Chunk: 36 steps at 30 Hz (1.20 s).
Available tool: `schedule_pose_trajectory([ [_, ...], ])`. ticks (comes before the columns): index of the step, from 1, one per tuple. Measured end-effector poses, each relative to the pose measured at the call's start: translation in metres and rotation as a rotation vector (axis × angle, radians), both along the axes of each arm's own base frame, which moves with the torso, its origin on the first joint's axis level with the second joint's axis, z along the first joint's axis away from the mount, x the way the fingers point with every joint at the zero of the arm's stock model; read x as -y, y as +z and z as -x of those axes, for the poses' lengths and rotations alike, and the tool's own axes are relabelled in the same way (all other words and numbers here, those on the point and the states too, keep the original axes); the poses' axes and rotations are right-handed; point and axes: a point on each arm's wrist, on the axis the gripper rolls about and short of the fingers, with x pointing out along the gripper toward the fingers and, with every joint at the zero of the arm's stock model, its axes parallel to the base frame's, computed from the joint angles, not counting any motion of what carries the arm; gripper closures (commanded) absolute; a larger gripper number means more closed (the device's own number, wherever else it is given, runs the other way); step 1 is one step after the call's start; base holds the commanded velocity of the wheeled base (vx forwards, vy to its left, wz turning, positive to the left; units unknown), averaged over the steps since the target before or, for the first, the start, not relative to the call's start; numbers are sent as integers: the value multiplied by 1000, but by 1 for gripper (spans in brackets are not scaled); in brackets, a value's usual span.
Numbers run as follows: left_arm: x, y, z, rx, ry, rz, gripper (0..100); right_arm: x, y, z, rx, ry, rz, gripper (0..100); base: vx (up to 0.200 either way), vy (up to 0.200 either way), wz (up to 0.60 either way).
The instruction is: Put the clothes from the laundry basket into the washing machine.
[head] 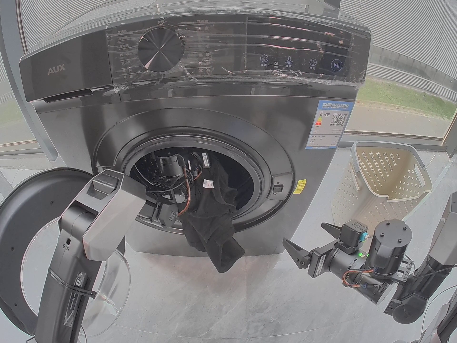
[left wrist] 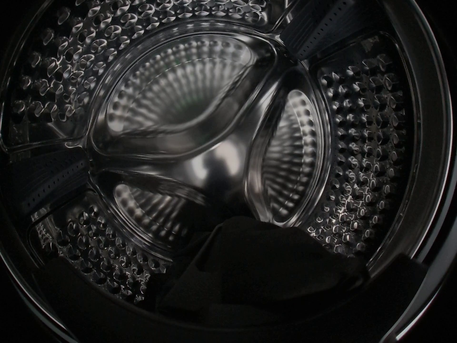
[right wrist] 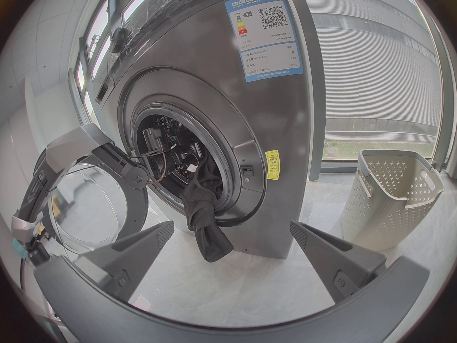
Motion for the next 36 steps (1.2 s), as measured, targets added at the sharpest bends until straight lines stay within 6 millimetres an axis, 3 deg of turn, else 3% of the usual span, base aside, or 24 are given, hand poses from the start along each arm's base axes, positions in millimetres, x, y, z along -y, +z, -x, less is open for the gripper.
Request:
schedule_pose_trajectory([
  [7, -3, -6, -2, -21, 10, -3, 100, -1, 0, 1, 0, 4, -1, 0, 0, 0, 0],
  [8, -2, -8, -2, -27, 10, -6, 0, -1, 0, 1, 1, 4, -2, 0, 0, 0, 0],
  [19, -3, -16, 11, -114, -2, -14, 0, -3, 0, 2, 2, 19, -3, 0, 0, 0, 0],
  [28, -7, -28, 45, -272, -96, -77, 0, -6, -2, 2, -4, 25, -2, 0, 0, 0, 0],
  [36, 6, -36, 72, -347, -192, -116, 0, -7, -4, 3, -14, 27, -4, 0, 0, 0, 0],
])
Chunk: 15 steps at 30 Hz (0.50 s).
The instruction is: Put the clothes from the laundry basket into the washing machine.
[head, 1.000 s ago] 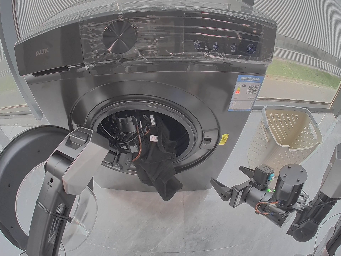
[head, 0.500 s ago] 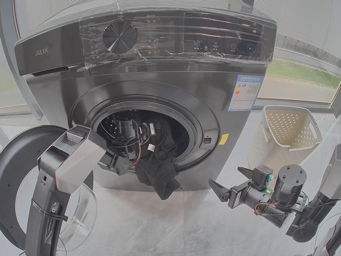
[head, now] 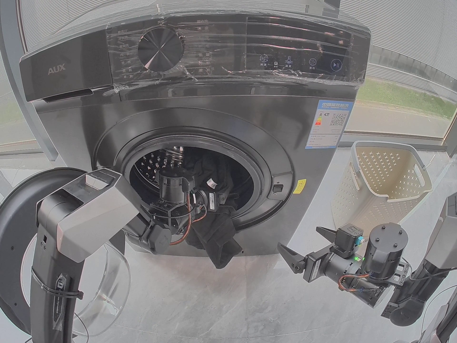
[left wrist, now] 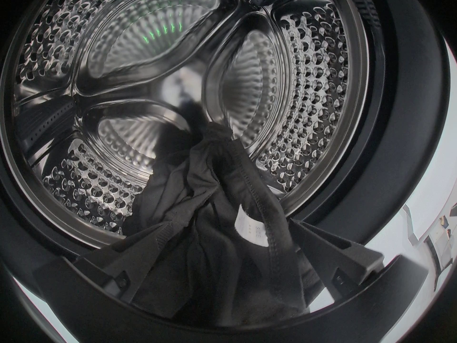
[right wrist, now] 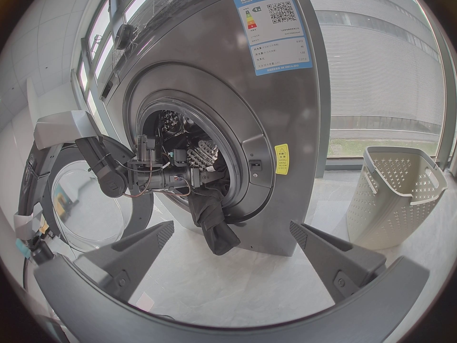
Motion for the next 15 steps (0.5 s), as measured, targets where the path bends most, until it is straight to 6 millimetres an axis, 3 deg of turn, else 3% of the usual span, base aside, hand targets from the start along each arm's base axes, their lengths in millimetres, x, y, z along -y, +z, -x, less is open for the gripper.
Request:
schedule_pose_trajectory([
  [10, 0, -27, 2, -53, -7, -45, 0, 0, 0, 1, -1, 1, 1, 0, 0, 0, 0],
  [11, 1, -30, 2, -58, -8, -48, 100, 0, 0, 1, -1, 1, 1, 0, 0, 0, 0],
  [15, 1, -39, 2, -75, -9, -56, 100, 0, 0, 1, -1, 1, 1, 0, 0, 0, 0],
])
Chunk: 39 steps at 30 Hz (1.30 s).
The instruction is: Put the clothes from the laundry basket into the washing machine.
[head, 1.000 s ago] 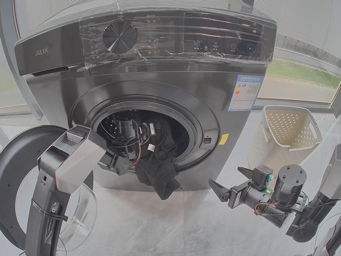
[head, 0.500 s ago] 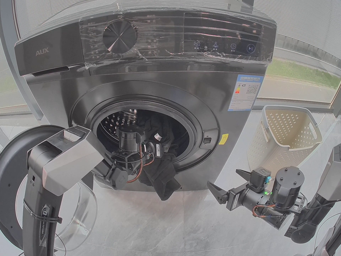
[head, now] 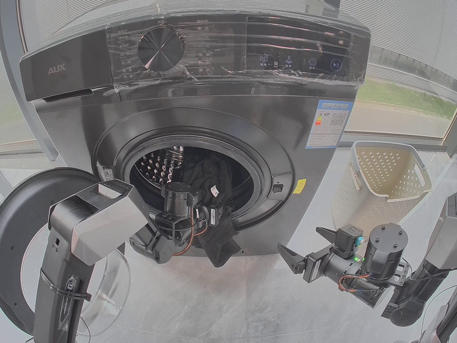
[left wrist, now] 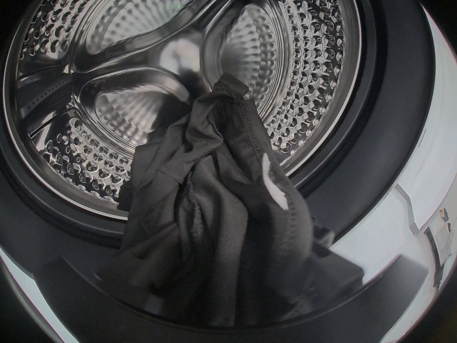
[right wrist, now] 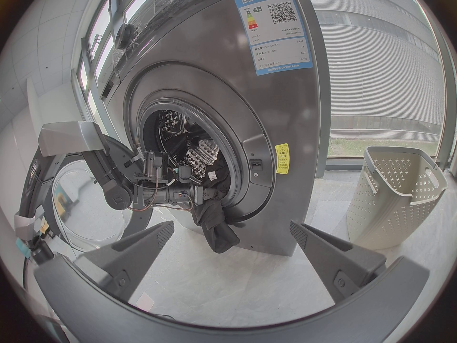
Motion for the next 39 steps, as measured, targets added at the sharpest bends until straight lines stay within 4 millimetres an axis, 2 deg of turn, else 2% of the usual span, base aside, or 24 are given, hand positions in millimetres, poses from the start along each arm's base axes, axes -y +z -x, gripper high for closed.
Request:
schedule_pose_trajectory([
  [3, 1, -2, -2, 2, 9, 0, 100, 0, 0, 0, 0, 0, 0, 0, 0, 0, 0],
  [7, -1, 4, -11, 40, 49, 14, 100, 0, 0, 0, 0, 0, 0, 0, 0, 0, 0],
  [16, -8, 53, -49, 229, 164, 99, 100, 0, 0, 0, 1, 0, 0, 0, 0, 0, 0],
  [17, -9, 57, -51, 243, 171, 106, 0, 0, 0, 0, 1, 0, 0, 0, 0, 0, 0],
  [20, -11, 60, -54, 258, 181, 121, 0, 0, 0, 0, 0, 1, 0, 0, 0, 0, 0],
  [25, -9, 52, -46, 204, 171, 108, 0, 0, 0, 0, 1, 2, -1, 0, 0, 0, 0],
  [35, -6, 27, -5, 2, 75, 15, 0, 0, 0, 0, 0, 2, -1, 0, 0, 0, 0],
  [39, -6, 16, 2, -35, 62, -9, 0, 0, 0, 0, 1, 2, -1, 0, 0, 0, 0],
])
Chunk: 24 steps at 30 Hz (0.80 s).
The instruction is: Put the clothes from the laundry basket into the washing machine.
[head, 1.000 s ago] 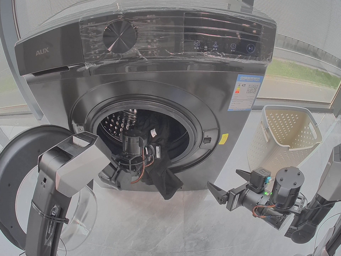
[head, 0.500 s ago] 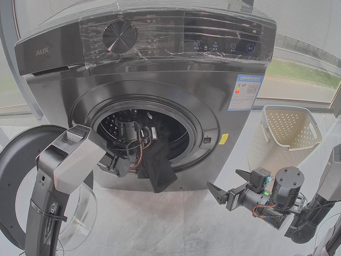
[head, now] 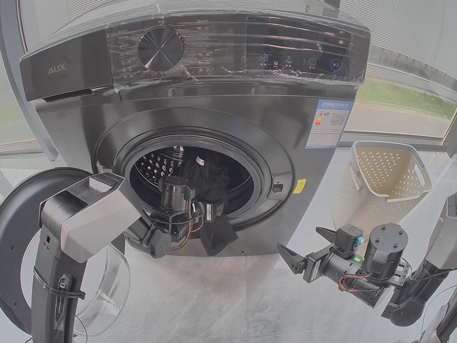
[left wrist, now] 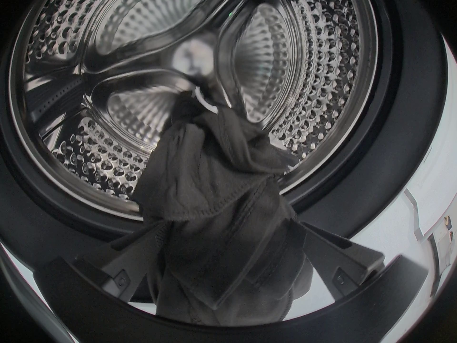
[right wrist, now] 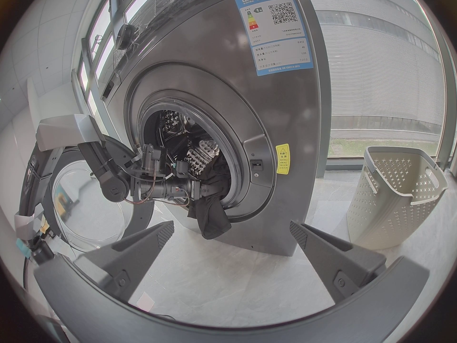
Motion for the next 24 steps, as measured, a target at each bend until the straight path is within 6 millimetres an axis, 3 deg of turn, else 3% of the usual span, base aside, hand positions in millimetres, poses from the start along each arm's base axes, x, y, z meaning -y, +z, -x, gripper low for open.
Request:
schedule_pose_trajectory([
  [1, 0, -3, 0, -6, -1, -5, 0, 0, 0, 0, 0, 0, 0, 0, 0, 0, 0],
  [2, 0, -5, 0, -9, -3, -9, 100, 0, 0, 0, 1, 0, -1, 0, 0, 0, 0],
  [11, 1, -10, -5, 9, 5, 2, 100, 0, 1, -1, 4, 0, -4, 0, 0, 0, 0],
  [22, 6, 49, -43, 277, 84, 134, 100, -1, 2, -1, 8, -1, -8, 0, 0, 0, 0],
  [23, 6, 52, -44, 290, 89, 140, 0, -1, 2, -1, 8, -1, -8, 0, 0, 0, 0],
  [24, 5, 52, -45, 294, 92, 143, 0, -1, 2, -2, 8, -1, -9, 0, 0, 0, 0],
])
